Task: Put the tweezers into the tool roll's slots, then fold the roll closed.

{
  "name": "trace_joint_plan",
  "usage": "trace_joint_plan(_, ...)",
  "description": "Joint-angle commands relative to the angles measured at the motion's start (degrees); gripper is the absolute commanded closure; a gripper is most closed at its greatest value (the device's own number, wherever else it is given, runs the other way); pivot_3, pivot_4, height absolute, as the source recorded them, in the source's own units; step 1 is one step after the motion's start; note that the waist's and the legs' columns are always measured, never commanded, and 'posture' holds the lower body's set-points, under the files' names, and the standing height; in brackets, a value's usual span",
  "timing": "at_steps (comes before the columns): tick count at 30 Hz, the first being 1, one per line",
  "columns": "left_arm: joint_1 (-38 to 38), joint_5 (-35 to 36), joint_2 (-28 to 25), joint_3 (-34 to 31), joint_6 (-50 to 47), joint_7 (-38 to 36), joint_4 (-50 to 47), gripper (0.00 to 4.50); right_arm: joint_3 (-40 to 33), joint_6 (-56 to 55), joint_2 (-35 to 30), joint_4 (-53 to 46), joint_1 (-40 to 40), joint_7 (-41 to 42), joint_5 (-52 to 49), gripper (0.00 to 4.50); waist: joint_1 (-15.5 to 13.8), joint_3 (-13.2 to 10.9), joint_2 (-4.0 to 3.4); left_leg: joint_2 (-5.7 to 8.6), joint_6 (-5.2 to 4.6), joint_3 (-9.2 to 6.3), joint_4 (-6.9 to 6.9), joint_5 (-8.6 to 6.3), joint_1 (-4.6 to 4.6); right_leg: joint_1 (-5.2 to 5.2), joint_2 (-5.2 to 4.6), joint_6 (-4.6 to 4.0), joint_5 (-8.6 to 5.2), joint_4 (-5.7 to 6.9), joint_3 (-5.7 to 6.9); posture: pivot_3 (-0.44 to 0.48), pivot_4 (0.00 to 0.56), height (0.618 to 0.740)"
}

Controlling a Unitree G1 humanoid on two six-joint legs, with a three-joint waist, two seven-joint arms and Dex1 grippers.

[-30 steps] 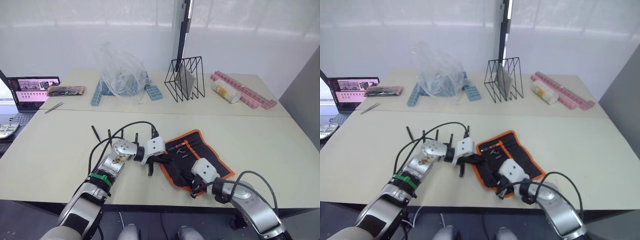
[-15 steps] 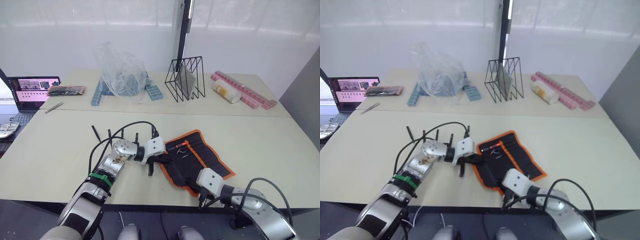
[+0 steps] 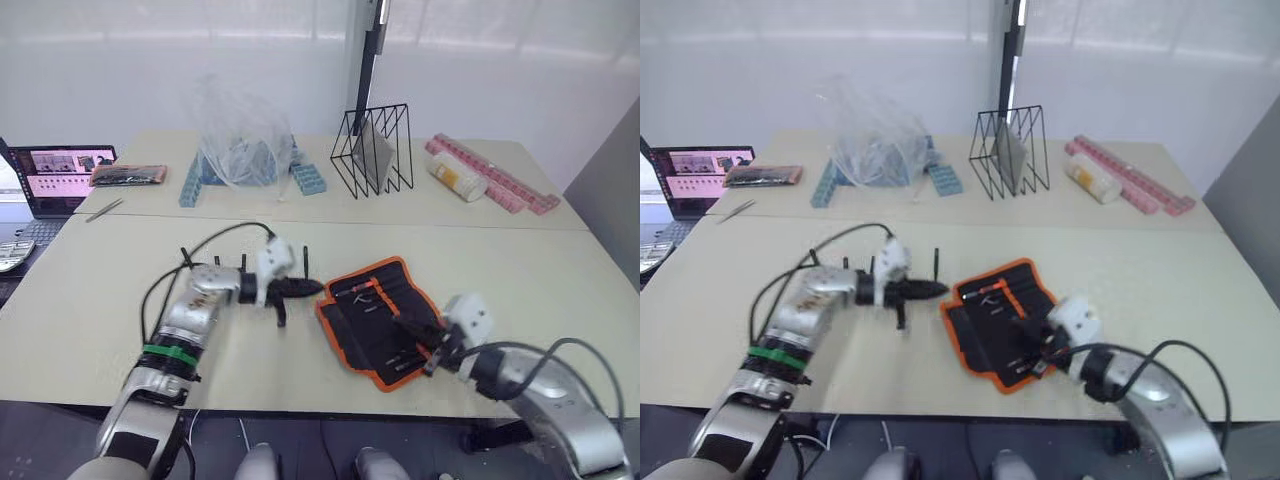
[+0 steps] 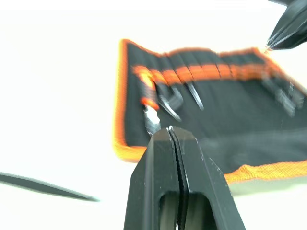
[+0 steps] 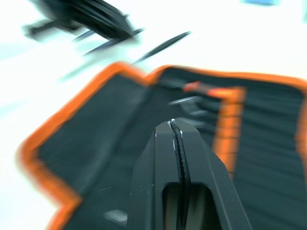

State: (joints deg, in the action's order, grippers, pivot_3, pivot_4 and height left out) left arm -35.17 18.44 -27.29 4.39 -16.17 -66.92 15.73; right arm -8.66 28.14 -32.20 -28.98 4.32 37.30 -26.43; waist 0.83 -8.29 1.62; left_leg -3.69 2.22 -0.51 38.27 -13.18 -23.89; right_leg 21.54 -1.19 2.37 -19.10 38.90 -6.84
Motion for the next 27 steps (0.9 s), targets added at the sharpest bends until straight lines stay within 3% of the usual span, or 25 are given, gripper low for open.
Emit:
trace_joint_plan(1,3.39,5.43,-4.08,-7.00,-4.97,0.56,-5.47,3.30,-8.03,-0.42,-1.08,3.37,0.06,-0.99,-2.17,3.63,-0.02,0.00,-0.01,0.03,-0.01,0.00,-0.06,-0.01,0.01,0.03,-0.02,0.00,0.00,-0.01,0.00,0.000,0.150,0.705)
trace_joint_plan(6,15.18,5.26,-13.32,-18.67,-5.58,5.82,-7.17,1.67,-15.58,-7.43,-3.87,14.90,2.76,1.38,0.76,1.95,0.26,-0.08,-0.05,0.05,-0.01,0.04,-0.27,0.00,0.03,0.17,-0.06,-0.01,0.00,-0.02,-0.02,0.000,0.150,0.705)
trace_joint_plan(11,28.40,6.05,-18.00,-30.49,-4.93,10.14,-8.55,0.06,-21.21,-14.85,-6.08,27.61,3.99,5.23,1.41,0.29,0.16,-0.34,-0.03,0.01,0.01,0.23,-0.37,0.01,0.01,0.38,-0.14,-0.02,0.00,-0.01,-0.06,0.000,0.150,0.705)
trace_joint_plan(12,31.81,5.87,-18.62,-33.26,-4.59,10.66,-8.98,0.00,-22.33,-16.08,-6.61,30.24,4.16,5.95,1.42,0.04,0.17,-0.34,-0.03,0.00,0.03,0.29,-0.37,0.02,0.01,0.40,-0.15,-0.02,0.00,-0.02,-0.06,0.000,0.150,0.705)
trace_joint_plan(19,47.45,6.01,-18.00,-45.15,-1.83,13.26,-9.55,0.00,-25.39,-23.05,-9.50,42.08,5.16,9.62,2.39,0.04,0.14,-0.39,0.01,-0.03,0.05,0.51,-0.41,0.03,0.04,0.49,-0.23,-0.04,-0.02,-0.03,-0.10,0.000,0.150,0.705)
trace_joint_plan(27,52.08,6.89,-14.98,-46.41,0.61,15.17,-11.57,0.00,-23.51,-24.28,-9.11,44.16,2.73,9.25,3.16,0.04,0.55,-0.39,0.02,-0.08,0.06,0.67,-0.40,0.06,0.12,0.49,-0.21,-0.09,-0.05,-0.02,-0.21,0.000,0.150,0.705)
